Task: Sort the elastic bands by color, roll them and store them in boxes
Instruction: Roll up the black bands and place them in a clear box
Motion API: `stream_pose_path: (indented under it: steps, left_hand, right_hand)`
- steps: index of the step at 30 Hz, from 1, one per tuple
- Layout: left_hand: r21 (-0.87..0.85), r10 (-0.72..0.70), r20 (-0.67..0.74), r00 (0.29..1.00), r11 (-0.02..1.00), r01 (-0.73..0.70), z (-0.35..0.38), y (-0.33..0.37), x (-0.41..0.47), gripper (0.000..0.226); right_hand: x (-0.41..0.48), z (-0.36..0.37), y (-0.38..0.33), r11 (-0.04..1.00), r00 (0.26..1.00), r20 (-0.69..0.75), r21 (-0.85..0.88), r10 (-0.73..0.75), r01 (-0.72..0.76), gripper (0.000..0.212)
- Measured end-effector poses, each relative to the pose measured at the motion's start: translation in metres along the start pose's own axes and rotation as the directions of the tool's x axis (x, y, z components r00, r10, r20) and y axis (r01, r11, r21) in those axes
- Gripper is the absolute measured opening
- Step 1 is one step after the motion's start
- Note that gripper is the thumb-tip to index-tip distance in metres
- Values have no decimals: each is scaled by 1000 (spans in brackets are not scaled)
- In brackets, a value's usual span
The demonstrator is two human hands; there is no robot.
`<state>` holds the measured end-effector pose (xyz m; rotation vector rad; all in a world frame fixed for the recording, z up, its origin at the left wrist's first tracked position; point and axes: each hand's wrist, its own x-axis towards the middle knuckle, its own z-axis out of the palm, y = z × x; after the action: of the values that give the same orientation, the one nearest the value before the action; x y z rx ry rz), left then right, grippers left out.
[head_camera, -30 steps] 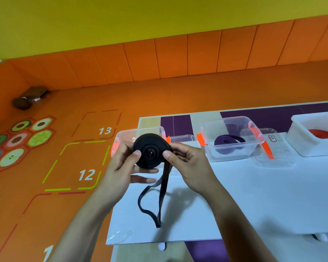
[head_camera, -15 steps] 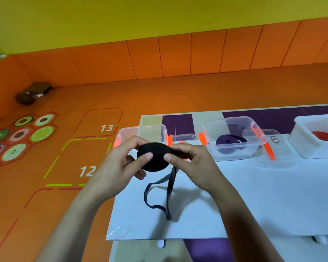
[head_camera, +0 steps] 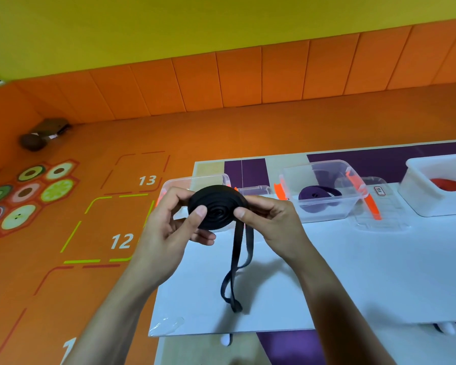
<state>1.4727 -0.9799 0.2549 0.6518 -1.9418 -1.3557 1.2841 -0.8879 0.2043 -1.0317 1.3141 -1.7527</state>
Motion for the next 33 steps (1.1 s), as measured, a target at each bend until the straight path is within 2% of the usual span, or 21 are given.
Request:
stream_pose_path:
  steps: [3, 5, 7, 9, 12, 15, 17, 21, 24, 27, 29, 30, 32, 33]
  left_hand:
    - [-144, -45, -16, 999, 989, 43, 5, 0, -2, 15]
    - [-221, -110, 26, 994, 969, 113, 11, 1, -3, 17]
    - [-215, -192, 80, 978, 955, 205, 13, 2, -2, 15]
    - [-44, -224, 107, 969, 972, 229, 6, 1, 1, 9]
    - [336, -172, 160, 972, 935, 110, -10, 7, 8, 19]
    - [405, -112, 250, 962, 914, 1, -17, 20, 17, 12]
    - [385, -79, 269, 960, 922, -32, -16, 23, 19, 11]
    - [307, -4, 168, 986, 950, -48, -7, 18, 15, 12]
    - [162, 9, 65, 998, 987, -20, -1, 11, 14, 11]
    - [6, -53, 28, 998, 999, 53, 10, 5, 9, 12]
    - [-74, -158, 42, 987, 984, 161, 15, 4, 4, 13]
    - [-79, -212, 55, 976, 973, 215, 14, 3, 2, 11]
    - [24, -247, 97, 964, 969, 246, 2, 6, 2, 6]
    - [114, -223, 129, 966, 971, 209, -6, 9, 4, 17]
  right_hand:
    - [0, 3, -1, 999, 1000, -1, 44, -3, 4, 23]
    - [-1, 5, -1, 998, 1000, -13, 57, 20, -19, 23]
    - [-3, 2, -1, 999, 999, -42, 42, 28, -26, 23]
    - [-4, -5, -4, 1000, 999, -34, -19, 22, -23, 24]
    - [-5, -12, -11, 994, 997, 59, -102, 42, -36, 27]
    - [-6, -7, -14, 996, 995, 99, -88, 20, -11, 28]
    - [-5, -4, -14, 999, 998, 66, -43, -2, 5, 27]
    - [-1, -8, -5, 995, 998, 67, -103, 18, -12, 15]
    - [-2, -5, 1, 999, 997, 56, 12, 49, -50, 17]
    - [-2, -1, -2, 987, 997, 12, 138, 82, -83, 31]
    - [0, -1, -2, 992, 998, -13, 109, 65, -64, 23]
    - [0, -2, -2, 997, 999, -3, 59, 53, -53, 18]
    - [0, -2, -3, 999, 997, 54, -27, 48, -47, 16]
    - [0, -1, -5, 997, 994, 92, -57, 53, -48, 16]
